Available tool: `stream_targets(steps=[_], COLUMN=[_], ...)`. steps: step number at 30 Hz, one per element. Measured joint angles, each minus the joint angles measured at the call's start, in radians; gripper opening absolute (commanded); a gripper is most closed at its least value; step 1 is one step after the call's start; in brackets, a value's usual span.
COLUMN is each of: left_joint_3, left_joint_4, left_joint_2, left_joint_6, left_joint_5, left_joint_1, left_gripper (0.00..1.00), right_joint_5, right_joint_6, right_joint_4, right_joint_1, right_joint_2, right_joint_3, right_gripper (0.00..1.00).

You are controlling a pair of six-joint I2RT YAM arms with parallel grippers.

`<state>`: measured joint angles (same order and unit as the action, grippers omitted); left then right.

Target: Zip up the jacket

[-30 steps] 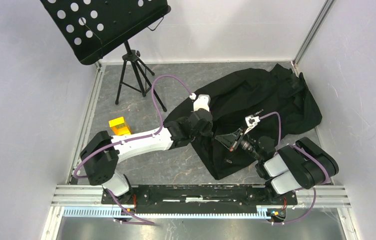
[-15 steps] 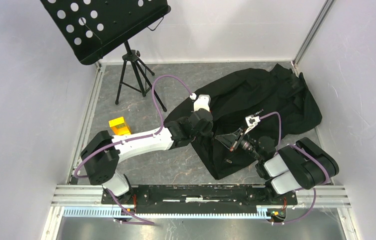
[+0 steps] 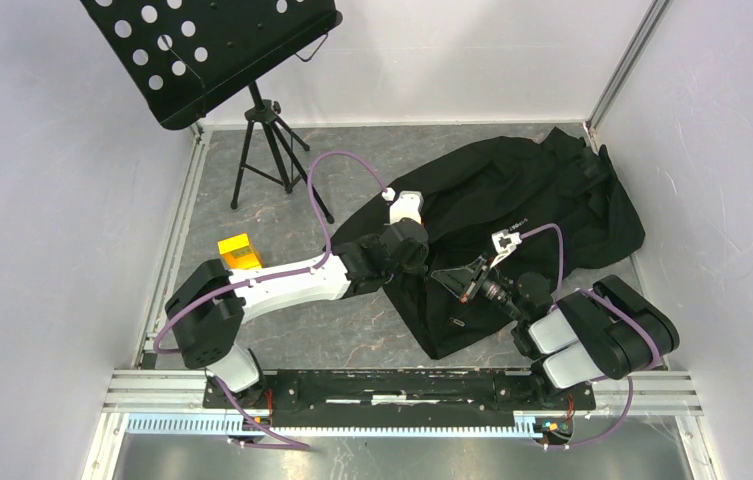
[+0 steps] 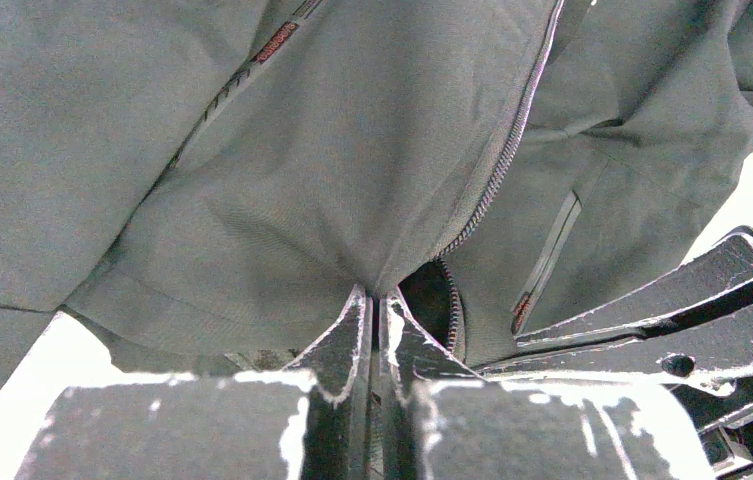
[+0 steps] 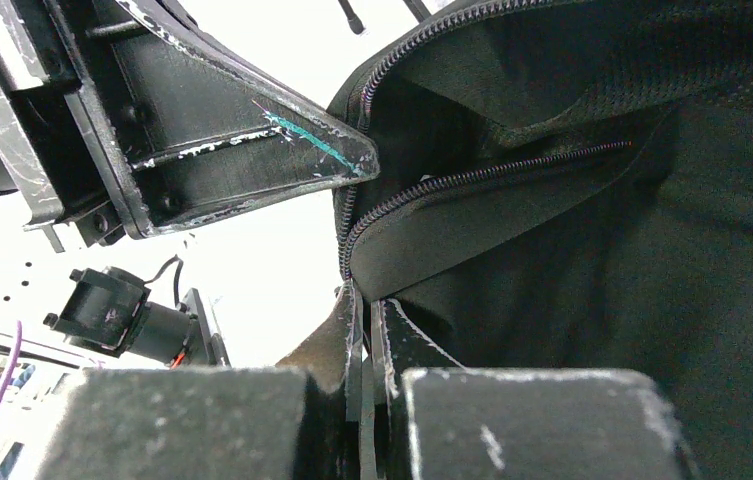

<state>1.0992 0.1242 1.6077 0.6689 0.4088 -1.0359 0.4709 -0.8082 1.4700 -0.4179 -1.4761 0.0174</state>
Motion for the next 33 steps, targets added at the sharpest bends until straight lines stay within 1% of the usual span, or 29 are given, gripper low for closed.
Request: stream_targets(steps=[12, 24, 33], left_joint_3=[0.000, -0.006, -0.014], left_joint_4=[-0.009, -0.030, -0.047], left_joint_2=[0.000, 0.000, 0.000], left_joint_6=[0.000, 0.002, 0.005], left_joint_5=[-0.005, -0.026, -0.017], left_joint_1=[0.000, 0.000, -0.001], left_gripper=[0.02, 0.02, 0.02], right_joint_5=[-0.007, -0.056, -0.084], right_joint_6=[-0.057, -0.102, -0.132], right_joint_4=[0.000, 0.002, 0.002], right_joint_1=[0.000, 0.000, 0.000], right_joint_2=[0.000, 0.002, 0.074], right_joint_3=[0.000, 0.000, -0.005], right_gripper=[0.00, 0.00, 0.00])
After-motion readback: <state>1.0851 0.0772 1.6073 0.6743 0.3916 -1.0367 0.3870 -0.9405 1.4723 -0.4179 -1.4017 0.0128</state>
